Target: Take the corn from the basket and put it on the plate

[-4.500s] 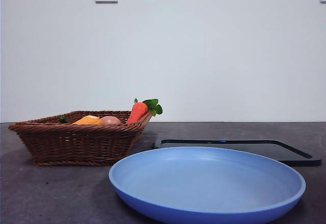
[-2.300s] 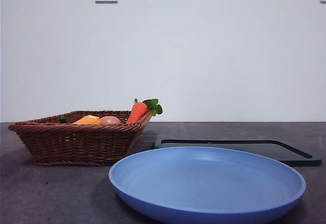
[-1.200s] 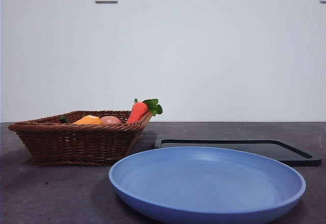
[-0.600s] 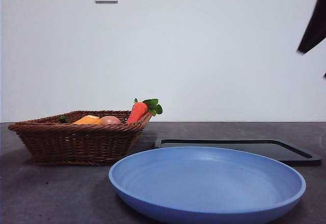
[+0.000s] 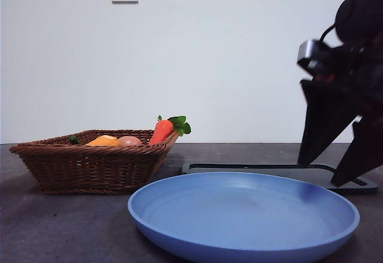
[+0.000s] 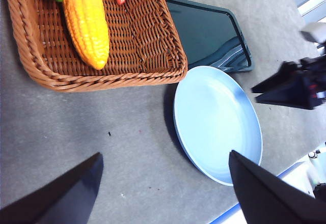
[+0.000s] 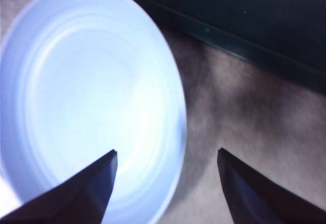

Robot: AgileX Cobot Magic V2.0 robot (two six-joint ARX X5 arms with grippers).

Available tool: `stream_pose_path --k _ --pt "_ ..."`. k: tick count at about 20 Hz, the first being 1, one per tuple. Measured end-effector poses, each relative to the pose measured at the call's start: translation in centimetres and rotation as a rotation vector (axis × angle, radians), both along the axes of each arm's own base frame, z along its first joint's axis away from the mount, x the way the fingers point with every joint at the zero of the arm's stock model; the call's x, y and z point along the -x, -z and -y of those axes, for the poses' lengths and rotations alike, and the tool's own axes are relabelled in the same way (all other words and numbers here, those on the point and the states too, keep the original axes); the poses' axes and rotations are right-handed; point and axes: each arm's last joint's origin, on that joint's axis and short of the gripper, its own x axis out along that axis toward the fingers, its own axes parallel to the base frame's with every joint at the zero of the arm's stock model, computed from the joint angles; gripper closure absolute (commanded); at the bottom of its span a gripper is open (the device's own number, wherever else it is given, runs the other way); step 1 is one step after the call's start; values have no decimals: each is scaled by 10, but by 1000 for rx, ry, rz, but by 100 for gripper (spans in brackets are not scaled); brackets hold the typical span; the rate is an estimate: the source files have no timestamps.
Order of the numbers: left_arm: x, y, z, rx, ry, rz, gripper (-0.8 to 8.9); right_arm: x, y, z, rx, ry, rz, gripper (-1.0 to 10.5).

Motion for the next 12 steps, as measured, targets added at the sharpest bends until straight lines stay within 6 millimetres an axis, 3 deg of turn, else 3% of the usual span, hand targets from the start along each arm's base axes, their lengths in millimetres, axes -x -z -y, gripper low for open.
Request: stream_pose_path --k 4,12 --pt "0 0 0 0 0 0 411 -7 15 -6 8 -12 -24 662" --pt "0 0 0 0 0 5 413 -11 21 -13 3 -32 -11 945"
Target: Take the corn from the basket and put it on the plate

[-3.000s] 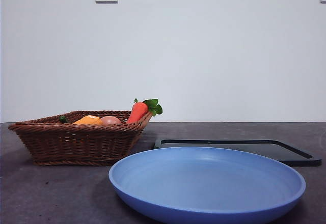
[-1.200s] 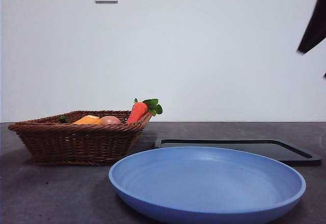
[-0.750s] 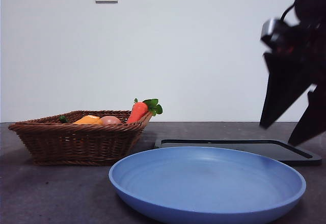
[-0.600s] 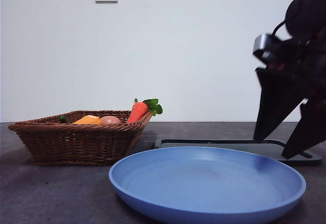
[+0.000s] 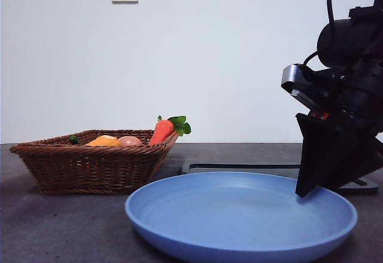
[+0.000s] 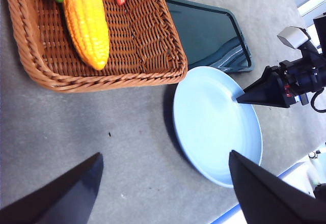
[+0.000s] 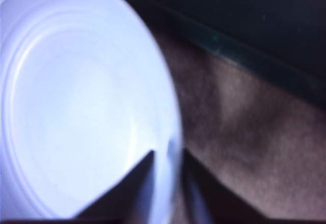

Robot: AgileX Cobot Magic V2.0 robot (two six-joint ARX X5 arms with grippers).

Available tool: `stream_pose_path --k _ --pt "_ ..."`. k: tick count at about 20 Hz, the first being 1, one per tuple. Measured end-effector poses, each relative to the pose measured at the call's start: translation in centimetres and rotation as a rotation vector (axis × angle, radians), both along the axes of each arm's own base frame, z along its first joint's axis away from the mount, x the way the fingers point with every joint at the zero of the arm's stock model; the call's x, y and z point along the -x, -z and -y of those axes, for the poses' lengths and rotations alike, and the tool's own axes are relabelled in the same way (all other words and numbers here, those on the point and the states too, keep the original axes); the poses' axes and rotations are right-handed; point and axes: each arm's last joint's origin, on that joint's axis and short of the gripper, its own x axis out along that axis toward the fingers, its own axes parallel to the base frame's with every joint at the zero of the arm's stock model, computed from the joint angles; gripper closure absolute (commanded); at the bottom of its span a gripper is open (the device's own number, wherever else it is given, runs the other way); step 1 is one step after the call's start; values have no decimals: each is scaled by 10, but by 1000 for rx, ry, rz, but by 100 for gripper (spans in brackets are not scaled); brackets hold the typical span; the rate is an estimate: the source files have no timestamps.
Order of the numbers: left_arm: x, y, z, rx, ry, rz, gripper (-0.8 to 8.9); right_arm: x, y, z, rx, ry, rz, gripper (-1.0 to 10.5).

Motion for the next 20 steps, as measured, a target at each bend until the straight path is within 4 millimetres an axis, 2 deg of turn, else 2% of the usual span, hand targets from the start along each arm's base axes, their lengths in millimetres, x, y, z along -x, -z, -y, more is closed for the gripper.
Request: stream_pose_path --k 6,8,14,20 --pt "-5 -1 0 -12 -13 29 413 -1 -2 -1 -4 11 0 945" --pt "-10 -5 -1 -31 -32 21 413 -4 -11 -1 -9 19 7 945" --pt "-43 -39 10 -142 -66 69 413 2 -80 1 -48 22 121 945" --pt "-93 -37 47 -308 -49 35 414 24 -131 14 -79 38 235 945"
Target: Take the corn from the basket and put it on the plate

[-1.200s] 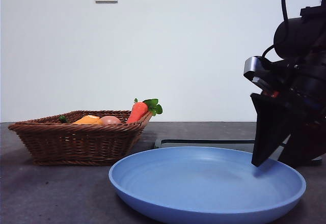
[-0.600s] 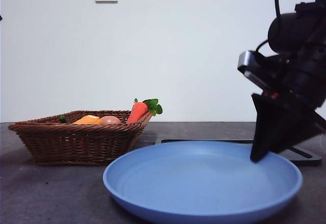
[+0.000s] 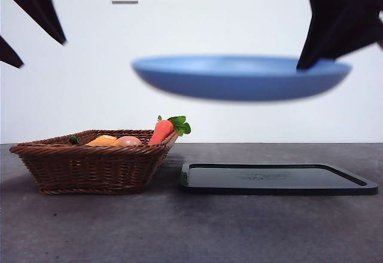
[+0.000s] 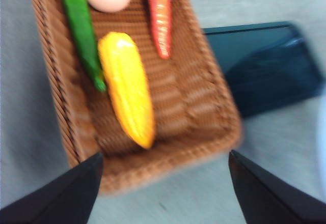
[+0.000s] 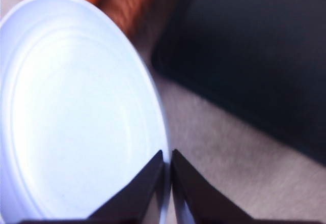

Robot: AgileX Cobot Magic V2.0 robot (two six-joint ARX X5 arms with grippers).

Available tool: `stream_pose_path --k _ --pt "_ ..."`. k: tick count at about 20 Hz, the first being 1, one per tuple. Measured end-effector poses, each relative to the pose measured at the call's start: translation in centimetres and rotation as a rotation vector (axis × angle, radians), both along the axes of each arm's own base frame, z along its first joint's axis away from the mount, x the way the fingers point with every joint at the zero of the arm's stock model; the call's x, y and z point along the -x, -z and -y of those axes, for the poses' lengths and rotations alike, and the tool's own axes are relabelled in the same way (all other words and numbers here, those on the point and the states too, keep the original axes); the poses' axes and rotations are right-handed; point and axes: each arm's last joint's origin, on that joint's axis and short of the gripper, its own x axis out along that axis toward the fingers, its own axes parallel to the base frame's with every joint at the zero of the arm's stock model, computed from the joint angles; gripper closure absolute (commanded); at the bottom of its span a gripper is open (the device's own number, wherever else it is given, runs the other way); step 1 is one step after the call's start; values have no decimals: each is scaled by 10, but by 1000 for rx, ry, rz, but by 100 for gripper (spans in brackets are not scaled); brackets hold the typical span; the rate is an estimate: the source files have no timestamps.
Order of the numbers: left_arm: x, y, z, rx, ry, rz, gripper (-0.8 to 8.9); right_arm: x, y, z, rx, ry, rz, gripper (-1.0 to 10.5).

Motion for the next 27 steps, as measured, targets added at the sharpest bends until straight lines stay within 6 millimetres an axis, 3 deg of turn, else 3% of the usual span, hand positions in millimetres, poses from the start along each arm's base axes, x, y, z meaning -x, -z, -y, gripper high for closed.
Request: stream_pose_path --k 7,12,19,27 --pt "-61 37 43 -223 -47 -104 415 29 -34 26 -34 79 130 945" --pt "-94 69 64 -266 -26 -164 428 34 -39 34 -38 113 155 945" --pt "-109 99 71 -291 -23 -209 429 35 -39 34 -38 112 154 945" --pt "-113 110 74 -301 -19 -230 558 35 -39 34 -37 111 156 945"
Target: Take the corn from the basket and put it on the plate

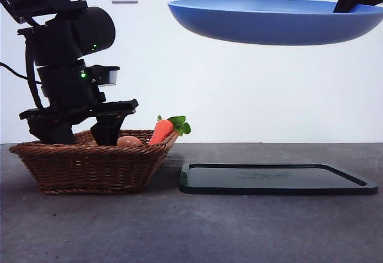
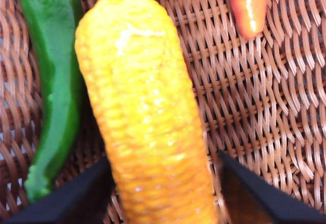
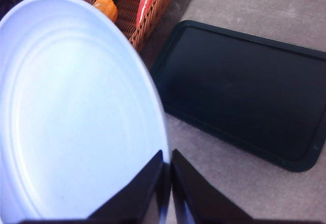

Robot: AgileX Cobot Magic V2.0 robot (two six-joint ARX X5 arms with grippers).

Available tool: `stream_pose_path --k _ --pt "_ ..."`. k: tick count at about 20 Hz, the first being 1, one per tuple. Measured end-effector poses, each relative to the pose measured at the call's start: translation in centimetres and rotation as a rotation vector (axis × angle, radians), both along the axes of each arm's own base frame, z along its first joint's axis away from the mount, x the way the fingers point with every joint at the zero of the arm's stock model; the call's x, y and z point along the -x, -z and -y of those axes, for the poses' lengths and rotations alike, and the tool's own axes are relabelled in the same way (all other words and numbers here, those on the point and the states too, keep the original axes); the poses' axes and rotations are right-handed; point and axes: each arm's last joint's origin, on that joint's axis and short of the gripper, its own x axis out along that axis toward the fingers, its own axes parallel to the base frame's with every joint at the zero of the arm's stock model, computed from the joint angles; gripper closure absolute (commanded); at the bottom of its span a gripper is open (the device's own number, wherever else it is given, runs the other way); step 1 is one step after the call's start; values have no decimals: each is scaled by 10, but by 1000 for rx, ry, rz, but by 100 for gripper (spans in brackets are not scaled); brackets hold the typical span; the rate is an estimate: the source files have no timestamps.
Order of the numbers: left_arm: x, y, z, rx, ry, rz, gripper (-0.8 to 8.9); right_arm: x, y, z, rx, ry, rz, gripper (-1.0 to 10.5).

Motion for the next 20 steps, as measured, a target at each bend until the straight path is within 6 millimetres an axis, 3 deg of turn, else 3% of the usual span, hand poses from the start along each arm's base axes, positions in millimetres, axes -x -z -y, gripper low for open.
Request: stream_pose_path --k 3,9,15,18,20 --pt "1 0 1 5 -8 -2 619 0 0 0 0 0 0 945" --pt "4 -8 0 14 -20 2 624 0 0 0 0 -1 0 945" --pt "32 -79 -9 154 -6 186 624 -4 3 1 42 42 -7 945" --pt "58 -112 -3 301 85 243 623 -19 17 -2 50 51 -87 945" --pt "70 -123 7 367 155 255 623 -32 28 -6 54 53 -135 945"
